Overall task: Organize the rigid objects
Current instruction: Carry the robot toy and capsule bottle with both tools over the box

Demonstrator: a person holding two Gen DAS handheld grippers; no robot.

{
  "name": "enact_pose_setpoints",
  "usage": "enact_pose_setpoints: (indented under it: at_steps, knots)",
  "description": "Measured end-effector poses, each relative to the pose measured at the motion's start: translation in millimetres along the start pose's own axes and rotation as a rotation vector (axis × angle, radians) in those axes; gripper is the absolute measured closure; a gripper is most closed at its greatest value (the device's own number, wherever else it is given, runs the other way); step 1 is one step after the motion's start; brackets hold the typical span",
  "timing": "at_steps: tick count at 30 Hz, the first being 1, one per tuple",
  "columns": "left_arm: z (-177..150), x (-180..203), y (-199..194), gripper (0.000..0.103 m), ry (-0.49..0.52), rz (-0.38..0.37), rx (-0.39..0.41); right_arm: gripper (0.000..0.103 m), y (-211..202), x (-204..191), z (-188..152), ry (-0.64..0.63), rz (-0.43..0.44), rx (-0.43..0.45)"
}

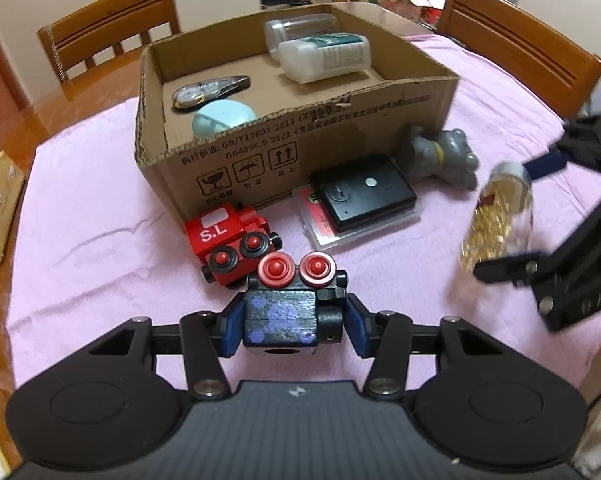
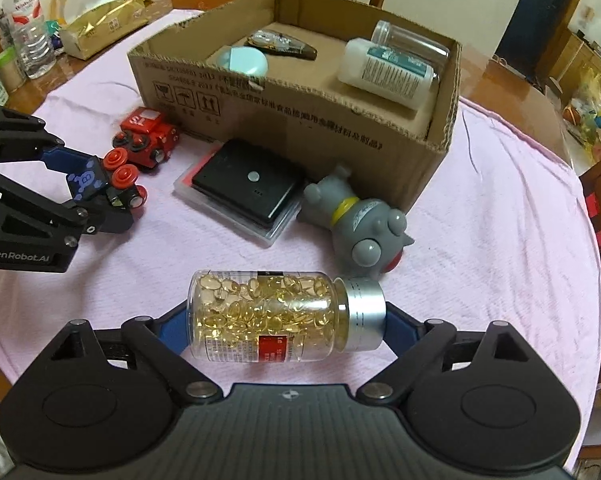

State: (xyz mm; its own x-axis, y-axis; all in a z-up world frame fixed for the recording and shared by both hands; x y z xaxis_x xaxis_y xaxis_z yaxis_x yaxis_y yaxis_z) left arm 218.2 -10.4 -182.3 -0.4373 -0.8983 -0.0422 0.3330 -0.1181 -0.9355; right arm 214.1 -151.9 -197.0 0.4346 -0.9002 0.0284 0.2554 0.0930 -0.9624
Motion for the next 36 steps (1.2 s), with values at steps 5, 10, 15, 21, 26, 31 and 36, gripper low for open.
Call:
enact_pose_setpoints:
  at_steps: [5, 10, 15, 21, 26, 31, 36]
  knots:
    - [-0.5, -2.3, -20.8, 0.053, 0.059, -0.022, -0.027, 0.008, -21.7, 2.5, 6.1, -0.01, 0.032, 0.007]
    - [6.6, -2.5, -41.0, 0.053, 0.1, -0.018, -0.022, 0.008, -43.3, 3.3, 15.9, -0.043, 0.051, 0.029]
    - [17.8, -2.9, -58.2, 0.053, 0.099, -0.023, 0.009, 0.008, -63.1, 7.4, 34.2, -0.074, 0.045, 0.068]
    - [25.7, -7.1, -69.4, 0.053, 0.091, -0.008, 0.031, 0.008, -80.8, 18.3, 71.3, -0.096, 0.024, 0.137]
    - [26.7, -13.3, -74.9, 0.053, 0.07, 0.005, 0.04, 0.008, -85.8, 28.3, 106.2, -0.103, 0.004, 0.187]
    - [25.0, -22.3, -78.0, 0.053, 0.036, 0.024, 0.042, 0.008, -72.2, 40.9, 135.7, -0.098, -0.014, 0.188]
    - [22.2, -32.0, -80.1, 0.053, -0.003, 0.039, 0.046, 0.007, -51.3, 49.3, 155.5, -0.074, -0.01, 0.165]
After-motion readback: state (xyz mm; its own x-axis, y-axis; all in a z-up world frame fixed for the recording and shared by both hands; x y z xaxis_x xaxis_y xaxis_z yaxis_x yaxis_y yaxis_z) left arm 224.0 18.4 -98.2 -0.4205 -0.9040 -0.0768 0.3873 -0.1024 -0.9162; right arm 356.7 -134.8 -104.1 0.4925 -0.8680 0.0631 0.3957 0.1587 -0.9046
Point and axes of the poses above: each gripper's, at about its wrist camera, not at the fingertips, and y roughly the way its jaws point, x to its right, z to its top, the point moved 10 cm from there along y, roughly the way its jaws point, and after that the axes turned 10 degrees about -x, right-handed, at the moved point
